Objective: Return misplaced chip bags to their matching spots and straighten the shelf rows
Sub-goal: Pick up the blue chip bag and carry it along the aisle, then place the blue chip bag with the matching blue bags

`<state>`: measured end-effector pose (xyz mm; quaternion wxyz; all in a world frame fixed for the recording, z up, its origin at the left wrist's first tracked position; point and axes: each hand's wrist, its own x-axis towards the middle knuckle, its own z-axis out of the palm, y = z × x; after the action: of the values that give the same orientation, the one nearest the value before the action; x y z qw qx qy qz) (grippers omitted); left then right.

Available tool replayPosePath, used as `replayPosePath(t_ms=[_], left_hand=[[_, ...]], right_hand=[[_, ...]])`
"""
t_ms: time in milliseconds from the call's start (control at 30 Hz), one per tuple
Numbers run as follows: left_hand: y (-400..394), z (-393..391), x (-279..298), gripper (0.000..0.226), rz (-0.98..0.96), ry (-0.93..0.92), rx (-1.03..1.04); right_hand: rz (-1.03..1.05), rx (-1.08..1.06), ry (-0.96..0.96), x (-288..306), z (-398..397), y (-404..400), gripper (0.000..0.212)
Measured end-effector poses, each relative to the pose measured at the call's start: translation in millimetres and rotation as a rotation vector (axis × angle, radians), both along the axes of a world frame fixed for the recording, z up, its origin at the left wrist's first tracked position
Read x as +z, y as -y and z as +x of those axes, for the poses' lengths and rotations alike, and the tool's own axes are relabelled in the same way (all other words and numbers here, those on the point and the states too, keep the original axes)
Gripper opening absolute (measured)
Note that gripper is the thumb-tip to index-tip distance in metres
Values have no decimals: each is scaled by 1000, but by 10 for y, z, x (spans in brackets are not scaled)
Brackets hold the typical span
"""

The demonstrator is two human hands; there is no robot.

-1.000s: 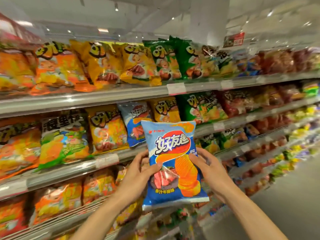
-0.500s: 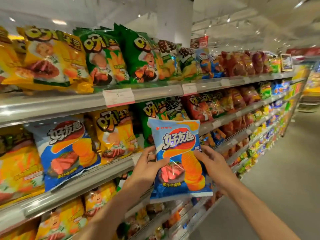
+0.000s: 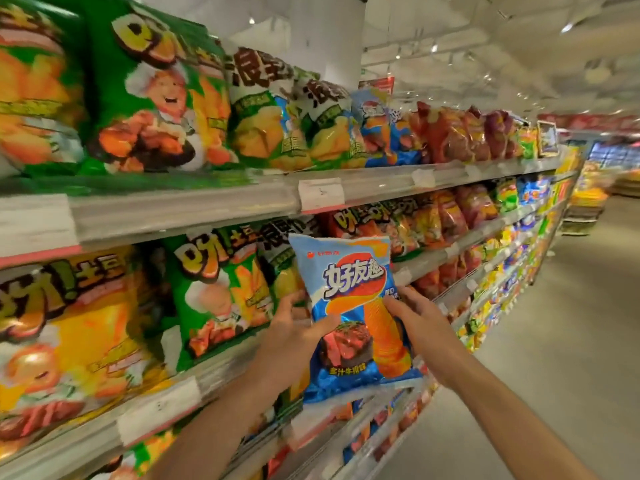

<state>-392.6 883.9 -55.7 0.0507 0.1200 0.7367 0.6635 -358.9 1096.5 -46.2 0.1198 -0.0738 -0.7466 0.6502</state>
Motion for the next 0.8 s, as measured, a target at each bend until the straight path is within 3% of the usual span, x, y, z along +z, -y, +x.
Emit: replayPosePath(t_ms=[133, 200, 267, 300, 400, 500, 600, 667, 800], left_hand=[[-514, -259, -25, 45, -6, -26, 29], [-815, -412, -32, 52, 31, -22, 60], [-1139, -578, -33, 67, 84, -6, 104], [-1312, -654, -22, 65, 83, 2, 137], [-1776, -857, 8, 47, 94, 7, 260], [-2076, -1018, 57, 40, 104, -9, 396], [-2180, -1148, 107, 37, 117, -24, 499], [-2210, -1219, 137, 50, 101, -23, 533], [-2269, -1286, 196, 55, 75, -43, 570]], right_hand=[[13, 37, 11, -38, -431, -540, 56], [6, 58, 5, -62, -668, -831, 49], [-17, 95, -20, -120, -965, -1179, 62], [-7, 123, -26, -121, -1092, -1340, 61], [10, 227, -38, -87, -1457, -1805, 36], [145, 330, -69, 66, -1803, -2100, 30], [316, 208, -169, 193, -2254, -2332, 44], [432, 137, -231, 210, -2614, -2441, 52], [562, 111, -117, 125, -3263, -2546, 87]])
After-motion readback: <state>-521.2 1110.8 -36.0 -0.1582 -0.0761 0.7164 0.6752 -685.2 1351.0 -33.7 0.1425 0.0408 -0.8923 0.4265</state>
